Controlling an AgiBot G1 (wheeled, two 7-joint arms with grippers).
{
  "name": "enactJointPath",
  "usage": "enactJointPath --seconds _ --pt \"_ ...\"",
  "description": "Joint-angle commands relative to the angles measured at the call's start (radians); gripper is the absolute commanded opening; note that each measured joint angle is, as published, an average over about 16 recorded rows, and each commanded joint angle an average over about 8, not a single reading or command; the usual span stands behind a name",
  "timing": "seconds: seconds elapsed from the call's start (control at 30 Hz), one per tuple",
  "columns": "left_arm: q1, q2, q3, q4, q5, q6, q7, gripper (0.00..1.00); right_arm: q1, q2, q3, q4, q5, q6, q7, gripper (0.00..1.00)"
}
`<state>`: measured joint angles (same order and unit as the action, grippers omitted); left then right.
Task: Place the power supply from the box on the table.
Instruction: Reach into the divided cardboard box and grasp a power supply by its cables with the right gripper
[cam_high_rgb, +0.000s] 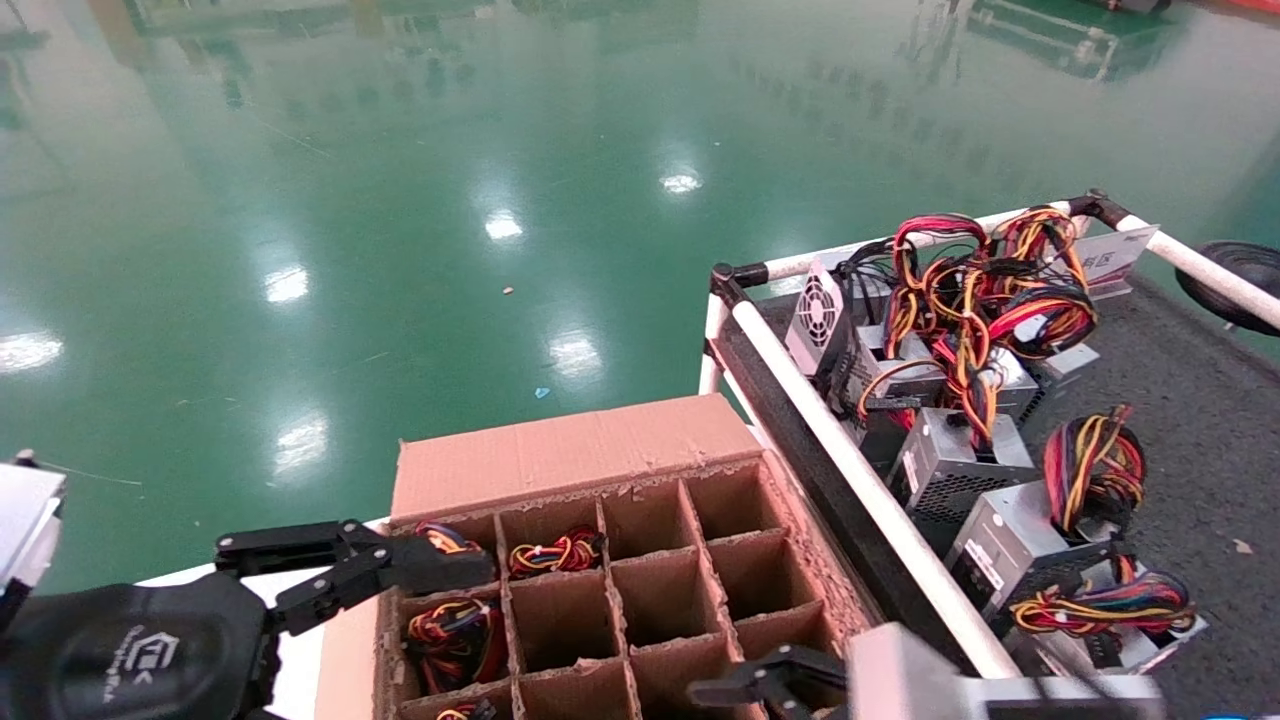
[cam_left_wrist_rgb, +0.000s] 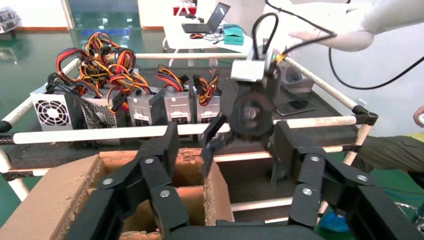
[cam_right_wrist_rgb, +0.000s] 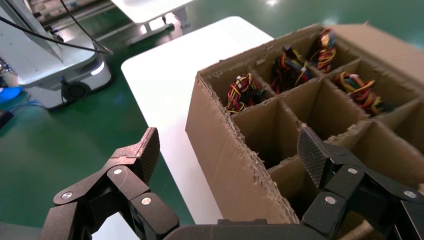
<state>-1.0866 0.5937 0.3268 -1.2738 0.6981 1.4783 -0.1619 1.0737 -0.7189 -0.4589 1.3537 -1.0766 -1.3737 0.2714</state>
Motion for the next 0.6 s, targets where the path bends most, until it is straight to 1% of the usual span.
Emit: enactJointPath --seconds 0.03,0.13,0.33,0.47,0.6 --pt "0.0 0.0 0.0 0.0 0.0 0.0 0.0 1.0 0.01 -0.029 -0.02 0.003 -0.034 0.016 0.012 1.0" --pt "0.0 0.0 0.0 0.0 0.0 0.0 0.0 1.0 0.019 -0.091 -0.055 0.006 -0.07 0.036 0.038 1.0" --pt "0.0 0.0 0.0 0.0 0.0 0.0 0.0 1.0 0.029 -0.207 -0.115 0.003 -0.109 0.05 0.072 1.0" --pt "0.0 0.0 0.0 0.0 0.0 0.0 0.0 1.0 0.035 -0.258 -0.142 0.002 -0.156 0.088 0.095 1.0" --pt "0.0 0.0 0.0 0.0 0.0 0.0 0.0 1.0 0.042 -0.285 -0.161 0.002 -0.218 0.139 0.125 1.0"
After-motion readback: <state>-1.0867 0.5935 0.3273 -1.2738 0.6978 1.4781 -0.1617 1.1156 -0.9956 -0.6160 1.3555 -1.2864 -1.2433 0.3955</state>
